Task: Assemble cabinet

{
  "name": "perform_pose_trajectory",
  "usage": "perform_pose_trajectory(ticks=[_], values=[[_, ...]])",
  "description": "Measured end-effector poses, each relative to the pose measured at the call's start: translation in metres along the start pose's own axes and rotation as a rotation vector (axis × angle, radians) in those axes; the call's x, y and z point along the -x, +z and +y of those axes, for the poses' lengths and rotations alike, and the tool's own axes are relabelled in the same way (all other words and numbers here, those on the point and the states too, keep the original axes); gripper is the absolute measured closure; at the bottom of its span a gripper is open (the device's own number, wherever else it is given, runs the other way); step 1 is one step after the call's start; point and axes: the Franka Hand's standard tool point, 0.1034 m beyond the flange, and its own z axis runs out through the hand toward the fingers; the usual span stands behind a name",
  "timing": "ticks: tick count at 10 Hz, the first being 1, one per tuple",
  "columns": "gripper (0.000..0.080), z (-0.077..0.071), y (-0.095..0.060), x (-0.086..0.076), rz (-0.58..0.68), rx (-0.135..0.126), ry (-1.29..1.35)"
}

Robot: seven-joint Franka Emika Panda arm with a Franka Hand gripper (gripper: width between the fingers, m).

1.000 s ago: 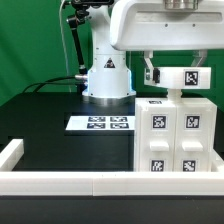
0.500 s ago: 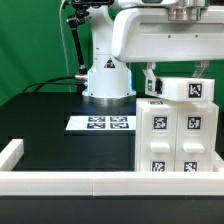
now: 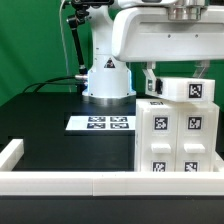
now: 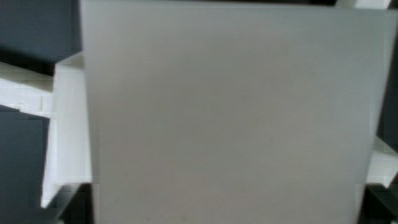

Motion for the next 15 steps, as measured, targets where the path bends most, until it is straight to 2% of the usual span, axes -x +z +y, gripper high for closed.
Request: perform_pose_trajectory(ticks=[5,7,8,10,15], values=[[0.024,-0.0002,0.0,0.0,0.0,-0.001,0.019],[0.024,-0.0006,-0.0006,0.0001,0.002,-0.008,0.161],[0.024,0.0037,-0.0035,0.0027,0.015,-0.026,0.214],[0.024,0.0017,-0.0005,0.0083,0.022,-0.034,0.418],[0.024,-0.0033,0.0007,0.0031,0.054,-0.064,0.776]])
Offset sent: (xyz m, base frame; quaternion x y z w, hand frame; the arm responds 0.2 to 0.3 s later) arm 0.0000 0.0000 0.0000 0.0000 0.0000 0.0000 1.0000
